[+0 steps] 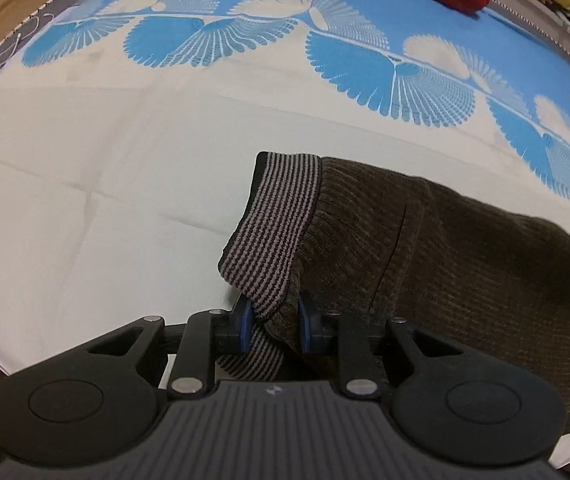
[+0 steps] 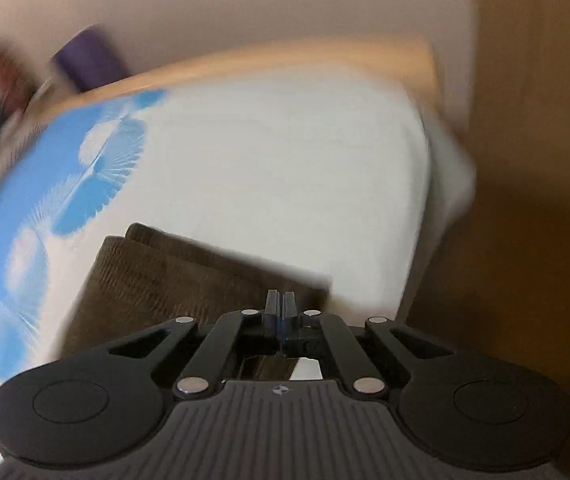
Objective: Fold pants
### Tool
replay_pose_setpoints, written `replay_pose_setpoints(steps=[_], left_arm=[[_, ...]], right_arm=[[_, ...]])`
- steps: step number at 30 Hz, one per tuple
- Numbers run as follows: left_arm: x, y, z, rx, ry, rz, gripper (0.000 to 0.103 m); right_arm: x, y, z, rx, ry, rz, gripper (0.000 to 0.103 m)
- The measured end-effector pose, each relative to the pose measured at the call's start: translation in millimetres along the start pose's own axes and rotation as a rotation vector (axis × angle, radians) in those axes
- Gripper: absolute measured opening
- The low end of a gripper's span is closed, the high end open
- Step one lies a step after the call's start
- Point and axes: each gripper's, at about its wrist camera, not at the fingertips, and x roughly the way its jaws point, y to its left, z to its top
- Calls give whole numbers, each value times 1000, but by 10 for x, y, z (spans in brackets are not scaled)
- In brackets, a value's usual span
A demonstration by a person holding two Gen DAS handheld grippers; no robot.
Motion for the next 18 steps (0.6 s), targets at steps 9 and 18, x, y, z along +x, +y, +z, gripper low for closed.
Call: replay_pose_setpoints(steps=[9, 18], left_arm=[[-33, 15, 2, -27, -16, -4, 27], [-29, 34, -17, -23, -18, -14, 28]], right_arm=[[216, -66, -10, 79, 95, 168, 27], [452, 217, -120, -4, 141, 77, 12]])
